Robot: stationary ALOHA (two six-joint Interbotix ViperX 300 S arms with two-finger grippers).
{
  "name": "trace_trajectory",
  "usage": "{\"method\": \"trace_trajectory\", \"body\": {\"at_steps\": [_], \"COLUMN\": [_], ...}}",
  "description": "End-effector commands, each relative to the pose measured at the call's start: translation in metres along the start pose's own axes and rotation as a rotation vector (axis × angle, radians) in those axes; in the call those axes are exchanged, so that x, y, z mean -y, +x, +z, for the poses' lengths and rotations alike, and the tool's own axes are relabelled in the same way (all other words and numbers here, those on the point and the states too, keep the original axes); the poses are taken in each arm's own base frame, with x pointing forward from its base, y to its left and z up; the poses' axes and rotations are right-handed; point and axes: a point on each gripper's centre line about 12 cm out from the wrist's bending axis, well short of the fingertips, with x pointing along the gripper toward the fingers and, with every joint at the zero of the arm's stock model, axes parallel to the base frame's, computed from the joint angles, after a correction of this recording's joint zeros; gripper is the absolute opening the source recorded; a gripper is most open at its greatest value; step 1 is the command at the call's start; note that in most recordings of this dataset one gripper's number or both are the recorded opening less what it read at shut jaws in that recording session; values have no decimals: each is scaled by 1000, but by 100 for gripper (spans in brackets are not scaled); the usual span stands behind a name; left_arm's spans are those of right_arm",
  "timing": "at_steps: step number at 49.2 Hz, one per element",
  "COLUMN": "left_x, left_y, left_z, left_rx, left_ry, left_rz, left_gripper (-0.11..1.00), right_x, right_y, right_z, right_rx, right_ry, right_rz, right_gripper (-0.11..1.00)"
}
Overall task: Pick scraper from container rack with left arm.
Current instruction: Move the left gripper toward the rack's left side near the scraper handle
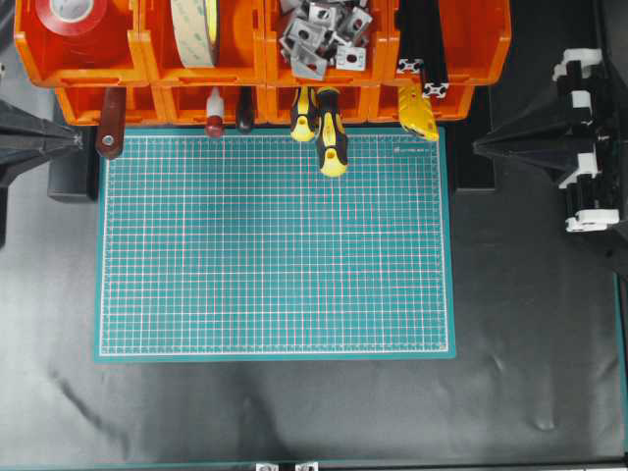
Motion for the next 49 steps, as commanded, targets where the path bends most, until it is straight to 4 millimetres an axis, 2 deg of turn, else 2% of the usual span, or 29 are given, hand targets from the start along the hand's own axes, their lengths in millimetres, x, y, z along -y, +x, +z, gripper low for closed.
{"method": "trace_trajectory", "body": {"at_steps": [1, 4, 7, 11, 32, 40, 49], "left_x": [4, 4, 4, 4, 31, 40, 35], "left_y": [7, 10, 12, 14, 12, 24, 43], "left_z": [4, 13, 22, 33, 78, 80, 76], "left_rx": [-34, -66, -93, -150, -642, -825, -855], "left_ry": [27, 40, 48, 52, 124, 231, 445], "left_rz": [-25, -22, -22, -24, -146, -158, 12], "left_gripper": [6, 7, 0, 0, 0, 0, 0], "right_x": [1, 1, 1, 1, 1, 0, -5], "right_y": [3, 4, 4, 4, 4, 4, 4], "right_z": [11, 10, 9, 9, 18, 20, 20], "right_rx": [26, 23, 14, 14, 39, 38, 31], "right_ry": [17, 40, 72, 101, 204, 236, 235], "right_rz": [-3, -5, -6, -5, -2, 2, 26], "right_gripper": [2, 5, -1, -1, -1, -1, -1]}}
